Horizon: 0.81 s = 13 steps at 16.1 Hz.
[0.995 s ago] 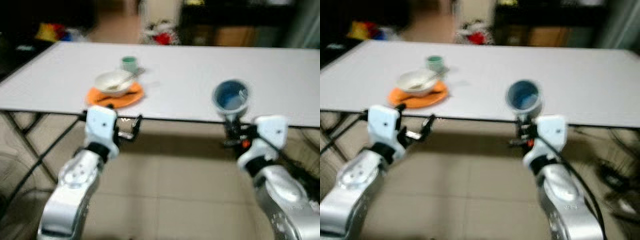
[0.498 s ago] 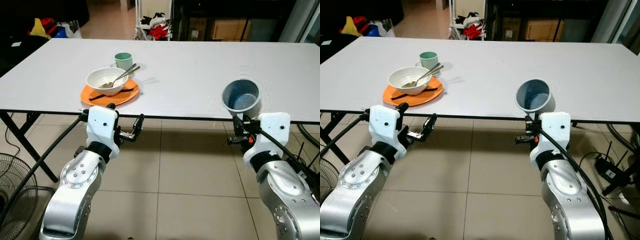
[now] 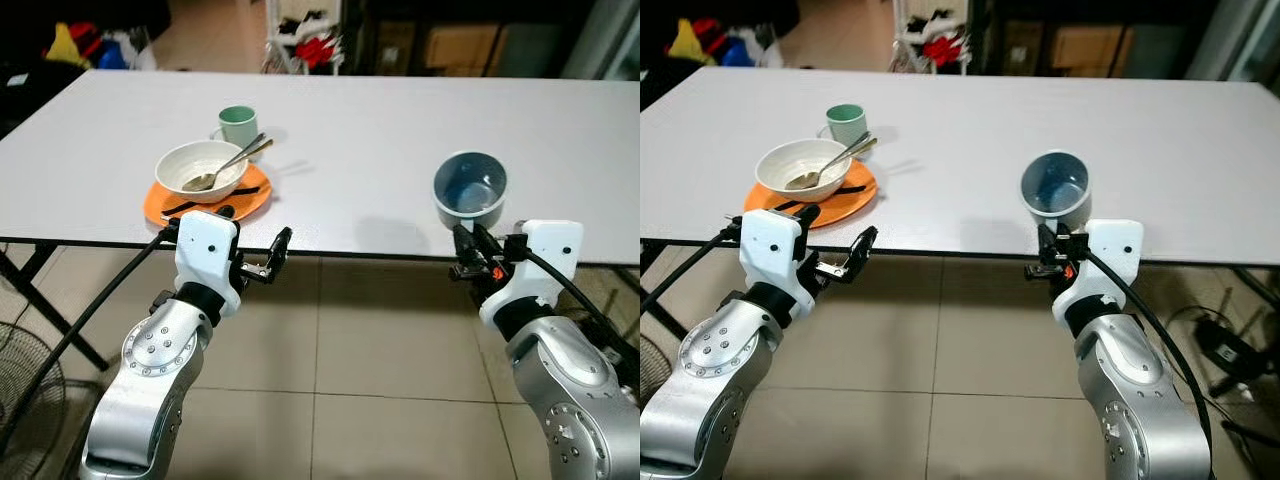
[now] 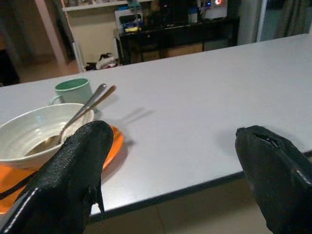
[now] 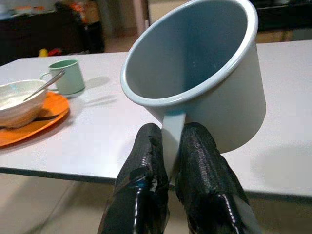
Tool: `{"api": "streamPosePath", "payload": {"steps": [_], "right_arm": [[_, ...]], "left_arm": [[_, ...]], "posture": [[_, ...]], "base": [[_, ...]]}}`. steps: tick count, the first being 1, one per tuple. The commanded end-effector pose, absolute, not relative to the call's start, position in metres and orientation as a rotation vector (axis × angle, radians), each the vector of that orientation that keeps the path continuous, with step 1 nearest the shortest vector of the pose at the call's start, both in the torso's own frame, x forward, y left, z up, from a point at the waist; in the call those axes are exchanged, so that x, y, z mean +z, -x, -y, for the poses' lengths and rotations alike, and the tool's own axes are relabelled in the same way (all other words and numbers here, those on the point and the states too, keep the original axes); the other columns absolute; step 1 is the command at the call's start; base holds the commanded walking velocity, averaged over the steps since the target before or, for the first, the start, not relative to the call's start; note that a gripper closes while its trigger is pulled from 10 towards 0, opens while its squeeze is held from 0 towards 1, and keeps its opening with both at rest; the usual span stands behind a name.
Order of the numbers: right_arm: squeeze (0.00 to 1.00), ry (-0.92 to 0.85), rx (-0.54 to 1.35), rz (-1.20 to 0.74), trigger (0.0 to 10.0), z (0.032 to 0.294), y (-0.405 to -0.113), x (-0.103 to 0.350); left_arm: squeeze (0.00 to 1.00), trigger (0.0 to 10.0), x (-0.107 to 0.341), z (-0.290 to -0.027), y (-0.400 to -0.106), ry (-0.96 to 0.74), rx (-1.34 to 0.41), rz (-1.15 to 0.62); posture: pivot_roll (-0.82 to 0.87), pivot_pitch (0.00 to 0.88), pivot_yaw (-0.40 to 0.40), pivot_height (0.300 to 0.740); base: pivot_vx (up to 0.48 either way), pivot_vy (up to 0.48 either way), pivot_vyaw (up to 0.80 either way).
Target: Setting the table
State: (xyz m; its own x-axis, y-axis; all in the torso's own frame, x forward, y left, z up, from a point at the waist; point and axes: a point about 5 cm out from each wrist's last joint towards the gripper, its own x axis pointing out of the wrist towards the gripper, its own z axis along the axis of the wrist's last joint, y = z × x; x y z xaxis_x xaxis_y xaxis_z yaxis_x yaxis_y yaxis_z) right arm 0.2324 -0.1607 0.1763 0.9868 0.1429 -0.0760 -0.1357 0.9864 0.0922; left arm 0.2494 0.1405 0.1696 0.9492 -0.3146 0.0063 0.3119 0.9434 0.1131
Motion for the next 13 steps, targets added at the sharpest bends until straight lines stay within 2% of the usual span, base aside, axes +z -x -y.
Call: {"api": "streamPosePath", "payload": {"steps": [1, 13], "right_arm": [[0.0, -0.085, 0.161, -0.077, 10.0, 0.16, -0.2324, 0.1798], [0.0, -0.086, 0.176, -0.078, 10.0, 0.1584, -0.2339, 0.1811]], "left_arm": [[0.0, 10.0, 0.1699, -0.1391, -0.2505, -0.109, -0.331, 0.027], [0.0, 10.0, 0.1686, -0.1388, -0.2508, -0.108, -0.338, 0.026]], "posture": [[0.09, 0.0, 0.032, 0.74], [0.09, 0.0, 0.034, 0.74]], "base": [[0.39, 0.0, 0.0], [0.392, 0.0, 0.0]]}}
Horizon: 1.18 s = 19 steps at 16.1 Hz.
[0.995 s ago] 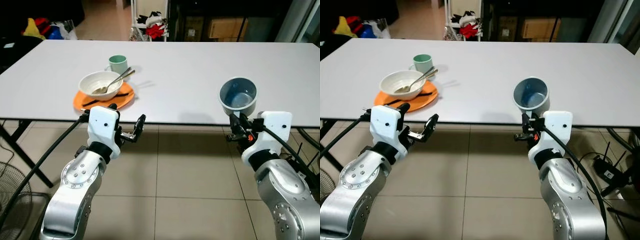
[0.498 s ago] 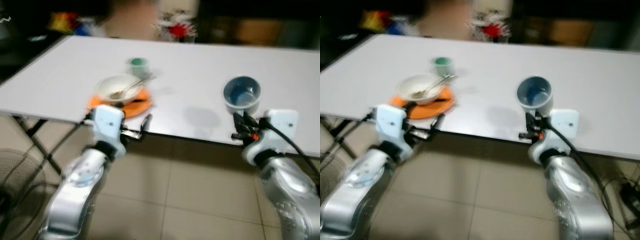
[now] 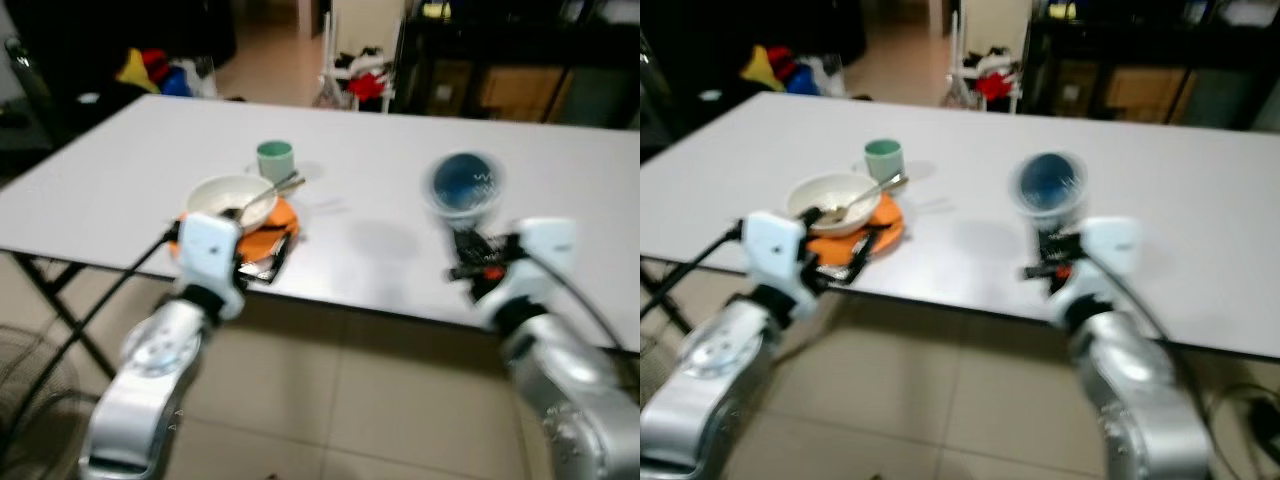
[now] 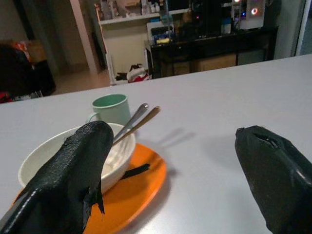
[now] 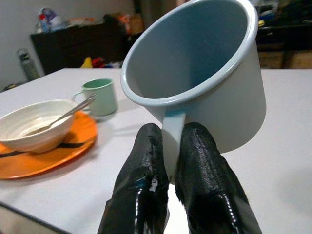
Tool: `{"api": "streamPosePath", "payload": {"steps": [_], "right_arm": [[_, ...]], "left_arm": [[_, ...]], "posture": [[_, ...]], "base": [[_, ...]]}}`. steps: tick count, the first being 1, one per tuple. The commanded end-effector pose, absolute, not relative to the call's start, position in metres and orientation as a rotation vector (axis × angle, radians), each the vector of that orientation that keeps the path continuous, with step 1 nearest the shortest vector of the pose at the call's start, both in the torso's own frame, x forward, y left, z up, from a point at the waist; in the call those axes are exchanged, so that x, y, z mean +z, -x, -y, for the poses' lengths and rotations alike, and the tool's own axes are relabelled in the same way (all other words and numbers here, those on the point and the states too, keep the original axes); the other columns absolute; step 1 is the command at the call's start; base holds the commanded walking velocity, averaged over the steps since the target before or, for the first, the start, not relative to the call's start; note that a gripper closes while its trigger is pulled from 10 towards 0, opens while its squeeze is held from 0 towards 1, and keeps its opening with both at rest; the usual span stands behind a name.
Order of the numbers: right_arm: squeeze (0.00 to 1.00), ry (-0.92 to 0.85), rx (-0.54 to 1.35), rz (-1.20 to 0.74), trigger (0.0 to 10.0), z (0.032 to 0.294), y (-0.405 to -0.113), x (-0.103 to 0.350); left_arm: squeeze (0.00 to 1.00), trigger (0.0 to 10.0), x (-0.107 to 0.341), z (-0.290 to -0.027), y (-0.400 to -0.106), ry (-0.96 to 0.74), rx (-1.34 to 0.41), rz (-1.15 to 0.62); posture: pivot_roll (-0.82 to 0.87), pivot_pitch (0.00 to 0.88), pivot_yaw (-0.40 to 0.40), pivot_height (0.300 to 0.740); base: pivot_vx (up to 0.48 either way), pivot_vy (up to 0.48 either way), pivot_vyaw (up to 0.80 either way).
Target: Setting the table
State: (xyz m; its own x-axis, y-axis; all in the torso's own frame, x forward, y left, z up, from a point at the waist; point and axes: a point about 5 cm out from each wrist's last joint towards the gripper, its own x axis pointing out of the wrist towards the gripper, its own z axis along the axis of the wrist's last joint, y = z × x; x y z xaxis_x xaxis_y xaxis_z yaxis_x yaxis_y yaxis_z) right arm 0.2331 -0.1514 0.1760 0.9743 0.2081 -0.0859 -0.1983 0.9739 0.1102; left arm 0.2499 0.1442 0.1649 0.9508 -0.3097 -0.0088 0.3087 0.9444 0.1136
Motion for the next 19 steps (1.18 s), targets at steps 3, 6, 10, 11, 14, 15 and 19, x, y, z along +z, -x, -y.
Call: {"api": "streamPosePath", "payload": {"steps": [3, 6, 10, 11, 14, 15, 19], "right_arm": [[0.0, -0.086, 0.174, -0.094, 10.0, 0.158, -0.235, 0.18], [0.0, -0.087, 0.159, -0.109, 10.0, 0.16, -0.235, 0.178], [0.0, -0.098, 0.149, -0.119, 10.0, 0.161, -0.235, 0.177], [0.0, -0.106, 0.145, -0.128, 10.0, 0.161, -0.234, 0.176], [0.0, -0.103, 0.141, -0.16, 10.0, 0.162, -0.233, 0.172], [0.0, -0.101, 0.139, -0.178, 10.0, 0.163, -0.232, 0.17], [0.0, -0.158, 0.163, -0.244, 10.0, 0.163, -0.235, 0.167]], "left_arm": [[0.0, 10.0, 0.169, -0.138, -0.251, -0.11, -0.342, 0.026], [0.0, 10.0, 0.168, -0.137, -0.251, -0.112, -0.353, 0.023], [0.0, 10.0, 0.166, -0.13, -0.25, -0.1, -0.406, 0.016], [0.0, 10.0, 0.166, -0.128, -0.249, -0.103, -0.422, 0.014], [0.0, 10.0, 0.165, -0.126, -0.248, -0.101, -0.451, 0.01], [0.0, 10.0, 0.164, -0.125, -0.247, -0.101, -0.457, 0.007], [0.0, 10.0, 0.162, -0.116, -0.242, -0.106, -0.535, -0.008]], "posture": [[0.09, 0.0, 0.035, 0.74], [0.09, 0.0, 0.037, 0.74], [0.08, 0.0, 0.049, 0.74], [0.08, 0.0, 0.049, 0.74], [0.07, 0.0, 0.056, 0.74], [0.07, 0.0, 0.057, 0.74], [0.07, 0.0, 0.059, 0.74]], "base": [[0.39, 0.0, 0.0], [0.385, 0.0, -0.14], [0.379, 0.0, -0.4], [0.375, 0.0, 0.0], [0.371, 0.0, 0.0], [0.368, 0.0, 0.0], [0.172, 0.0, 0.0]]}}
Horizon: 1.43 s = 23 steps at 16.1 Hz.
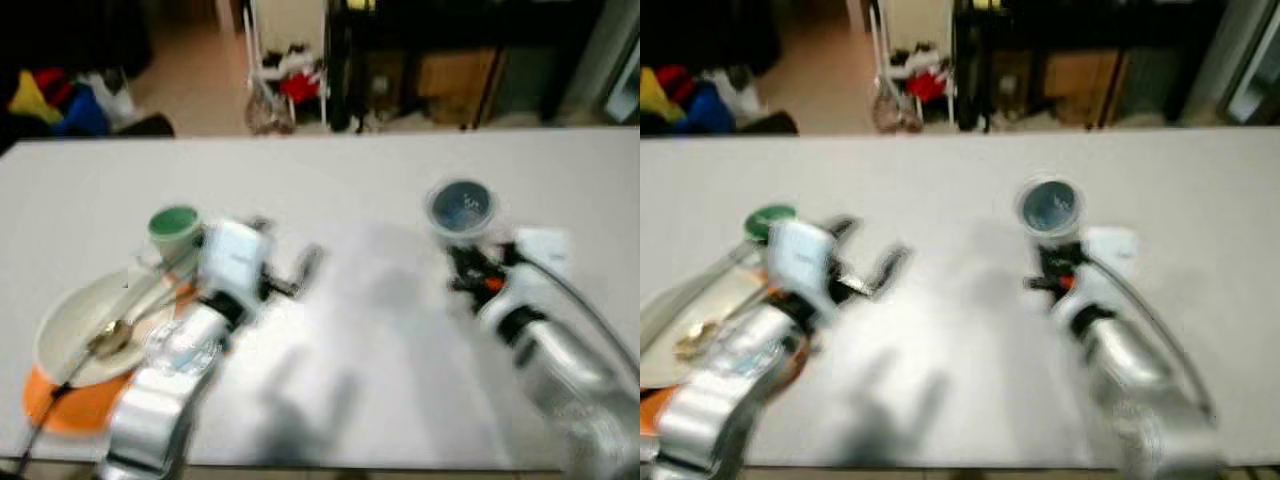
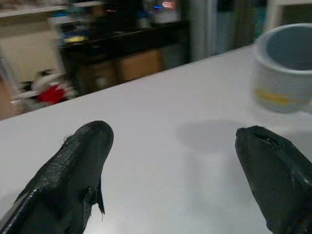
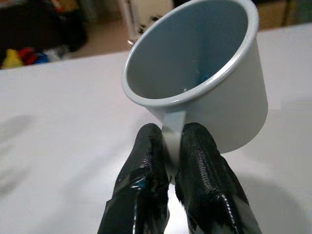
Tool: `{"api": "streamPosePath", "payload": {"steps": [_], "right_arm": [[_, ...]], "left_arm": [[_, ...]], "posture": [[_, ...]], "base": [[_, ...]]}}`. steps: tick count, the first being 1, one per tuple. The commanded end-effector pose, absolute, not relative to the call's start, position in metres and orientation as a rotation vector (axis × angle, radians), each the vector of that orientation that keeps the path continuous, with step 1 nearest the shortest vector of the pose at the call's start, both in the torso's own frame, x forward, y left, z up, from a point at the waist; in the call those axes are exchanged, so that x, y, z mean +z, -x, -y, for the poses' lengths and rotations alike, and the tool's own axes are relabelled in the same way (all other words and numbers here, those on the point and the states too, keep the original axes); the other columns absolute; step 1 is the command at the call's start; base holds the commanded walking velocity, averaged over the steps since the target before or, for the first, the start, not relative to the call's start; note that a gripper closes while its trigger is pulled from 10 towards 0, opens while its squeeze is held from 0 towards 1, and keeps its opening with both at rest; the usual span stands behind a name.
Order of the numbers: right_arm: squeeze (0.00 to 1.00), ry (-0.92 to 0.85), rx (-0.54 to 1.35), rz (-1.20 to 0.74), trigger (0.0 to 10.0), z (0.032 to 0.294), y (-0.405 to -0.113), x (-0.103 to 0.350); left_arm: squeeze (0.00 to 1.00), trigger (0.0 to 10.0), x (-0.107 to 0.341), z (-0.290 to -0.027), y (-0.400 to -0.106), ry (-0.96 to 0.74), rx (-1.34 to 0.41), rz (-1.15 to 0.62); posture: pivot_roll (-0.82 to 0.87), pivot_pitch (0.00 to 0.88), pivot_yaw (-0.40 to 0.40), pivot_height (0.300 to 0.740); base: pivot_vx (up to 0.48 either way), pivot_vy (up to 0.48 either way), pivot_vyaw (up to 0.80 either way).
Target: Setting the table
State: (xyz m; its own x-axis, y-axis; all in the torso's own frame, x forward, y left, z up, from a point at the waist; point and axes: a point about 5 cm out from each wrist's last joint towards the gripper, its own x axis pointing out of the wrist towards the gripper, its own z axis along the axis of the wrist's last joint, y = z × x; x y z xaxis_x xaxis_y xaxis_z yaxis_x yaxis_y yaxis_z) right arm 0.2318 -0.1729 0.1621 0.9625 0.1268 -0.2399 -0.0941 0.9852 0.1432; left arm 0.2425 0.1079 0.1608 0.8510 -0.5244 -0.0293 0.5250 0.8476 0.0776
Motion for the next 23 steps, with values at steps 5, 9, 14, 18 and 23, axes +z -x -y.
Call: {"api": "streamPosePath", "payload": {"steps": [5, 9, 14, 18, 23], "right_arm": [[0.0, -0.253, 0.192, -0.326, 10.0, 0.169, -0.245, 0.164], [0.0, -0.251, 0.201, -0.396, 10.0, 0.169, -0.252, 0.161], [0.0, -0.312, 0.175, -0.445, 10.0, 0.168, -0.251, 0.153], [0.0, -0.368, 0.173, -0.45, 10.0, 0.165, -0.252, 0.144], [0.0, -0.403, 0.188, -0.48, 10.0, 0.164, -0.252, 0.134]], "left_arm": [[0.0, 10.0, 0.16, -0.104, -0.231, -0.123, -0.734, -0.057], [0.0, 10.0, 0.157, -0.1, -0.223, -0.107, -0.864, -0.12], [0.0, 10.0, 0.156, -0.1, -0.212, -0.102, -1.028, -0.193], [0.0, 10.0, 0.158, -0.102, -0.216, -0.113, -1.033, -0.198], [0.0, 10.0, 0.159, -0.102, -0.214, -0.126, -1.042, -0.199]], "posture": [[0.07, 0.0, 0.069, 0.74], [0.08, 0.0, 0.073, 0.74], [0.08, 0.0, 0.077, 0.74], [0.08, 0.0, 0.085, 0.74], [0.09, 0.0, 0.076, 0.74]], "base": [[0.0, 0.0, 0.0], [0.0, 0.0, 0.0], [0.0, 0.0, 0.0], [0.0, 0.0, 0.0], [0.0, 0.0, 0.0]]}}
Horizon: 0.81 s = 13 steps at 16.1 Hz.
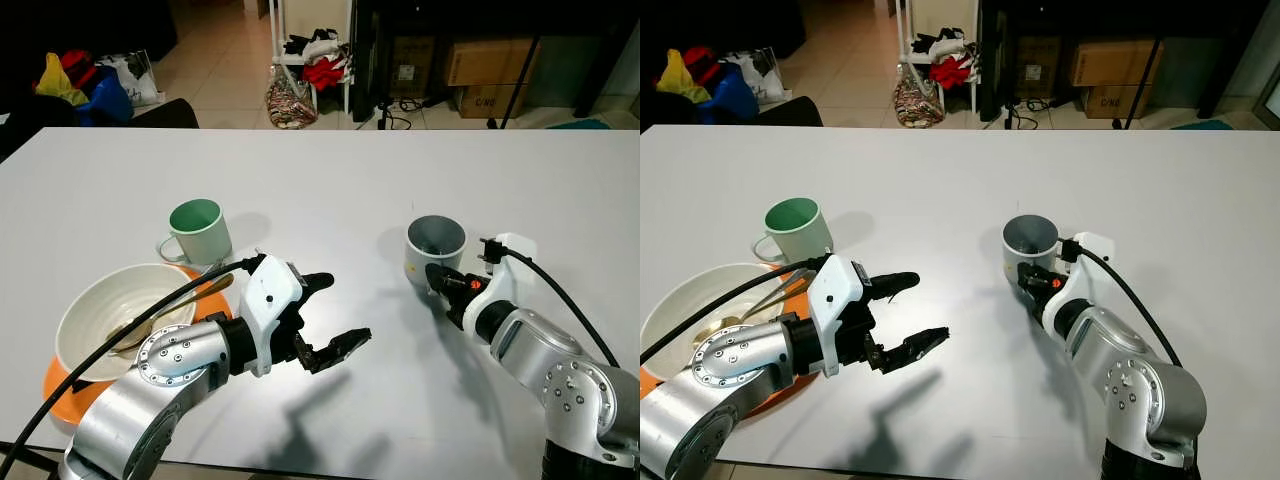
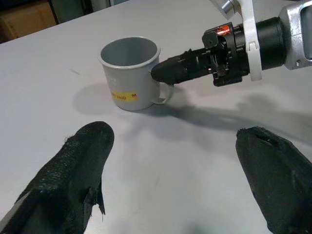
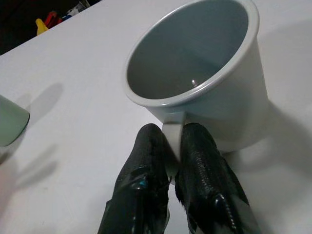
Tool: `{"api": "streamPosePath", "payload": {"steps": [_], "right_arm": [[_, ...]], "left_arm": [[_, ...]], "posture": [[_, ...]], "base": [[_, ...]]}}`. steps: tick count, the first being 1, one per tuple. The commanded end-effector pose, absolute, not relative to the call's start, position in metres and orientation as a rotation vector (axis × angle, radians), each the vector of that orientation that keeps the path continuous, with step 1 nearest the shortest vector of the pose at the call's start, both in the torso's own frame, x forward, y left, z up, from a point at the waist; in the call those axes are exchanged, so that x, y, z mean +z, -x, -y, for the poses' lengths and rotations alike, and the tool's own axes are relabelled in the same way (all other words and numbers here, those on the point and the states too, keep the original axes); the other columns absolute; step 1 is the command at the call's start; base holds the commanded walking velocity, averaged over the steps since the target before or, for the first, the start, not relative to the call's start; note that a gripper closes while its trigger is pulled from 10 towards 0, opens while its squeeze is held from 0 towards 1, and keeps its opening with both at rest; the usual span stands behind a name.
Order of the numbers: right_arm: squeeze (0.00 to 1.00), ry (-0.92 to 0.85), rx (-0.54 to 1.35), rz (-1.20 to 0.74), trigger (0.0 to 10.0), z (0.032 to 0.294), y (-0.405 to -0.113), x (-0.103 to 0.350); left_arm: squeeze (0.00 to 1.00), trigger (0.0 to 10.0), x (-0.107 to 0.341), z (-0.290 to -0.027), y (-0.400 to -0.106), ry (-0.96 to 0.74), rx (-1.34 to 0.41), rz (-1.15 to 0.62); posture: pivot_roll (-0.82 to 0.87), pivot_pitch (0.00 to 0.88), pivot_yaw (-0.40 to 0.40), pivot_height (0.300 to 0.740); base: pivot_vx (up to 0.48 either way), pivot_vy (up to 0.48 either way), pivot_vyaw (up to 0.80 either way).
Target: Setting the table
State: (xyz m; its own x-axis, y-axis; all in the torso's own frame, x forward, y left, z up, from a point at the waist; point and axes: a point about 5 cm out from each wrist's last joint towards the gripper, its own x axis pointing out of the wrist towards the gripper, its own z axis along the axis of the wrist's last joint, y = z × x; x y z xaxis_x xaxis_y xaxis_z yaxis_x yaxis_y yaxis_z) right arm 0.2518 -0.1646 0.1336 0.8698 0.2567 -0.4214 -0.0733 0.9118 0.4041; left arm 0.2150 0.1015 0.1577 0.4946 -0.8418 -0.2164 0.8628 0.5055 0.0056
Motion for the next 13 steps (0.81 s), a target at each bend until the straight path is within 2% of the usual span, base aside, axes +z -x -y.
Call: {"api": "streamPosePath", "payload": {"steps": [1, 2, 8, 11, 13], "right_arm": [[0.66, -0.415, 0.189, -0.479, 10.0, 0.164, -0.252, 0.134], [1.0, -0.413, 0.191, -0.479, 10.0, 0.164, -0.251, 0.134], [1.0, -0.33, 0.197, -0.479, 10.0, 0.172, -0.226, 0.146], [1.0, -0.25, 0.267, -0.499, 10.0, 0.18, -0.207, 0.159], [1.0, -0.135, 0.38, -0.504, 10.0, 0.182, -0.197, 0.172]], "left_arm": [[0.0, 10.0, 0.159, -0.102, -0.213, -0.127, -1.042, -0.2], [0.0, 10.0, 0.159, -0.102, -0.213, -0.127, -1.04, -0.199], [0.0, 10.0, 0.159, -0.103, -0.212, -0.12, -1.034, -0.199], [0.0, 10.0, 0.16, -0.104, -0.212, -0.103, -1.02, -0.196], [0.0, 10.0, 0.162, -0.109, -0.211, -0.087, -0.997, -0.19]], "posture": [[0.09, 0.0, 0.074, 0.74], [0.09, 0.0, 0.073, 0.74], [0.09, 0.0, 0.083, 0.74], [0.08, 0.0, 0.088, 0.74], [0.08, 0.0, 0.088, 0.74]], "base": [[0.0, 0.0, 0.0], [0.0, 0.0, 0.0], [0.0, 0.0, 0.0], [0.0, 0.0, 0.0], [0.0, 0.0, 0.0]]}}
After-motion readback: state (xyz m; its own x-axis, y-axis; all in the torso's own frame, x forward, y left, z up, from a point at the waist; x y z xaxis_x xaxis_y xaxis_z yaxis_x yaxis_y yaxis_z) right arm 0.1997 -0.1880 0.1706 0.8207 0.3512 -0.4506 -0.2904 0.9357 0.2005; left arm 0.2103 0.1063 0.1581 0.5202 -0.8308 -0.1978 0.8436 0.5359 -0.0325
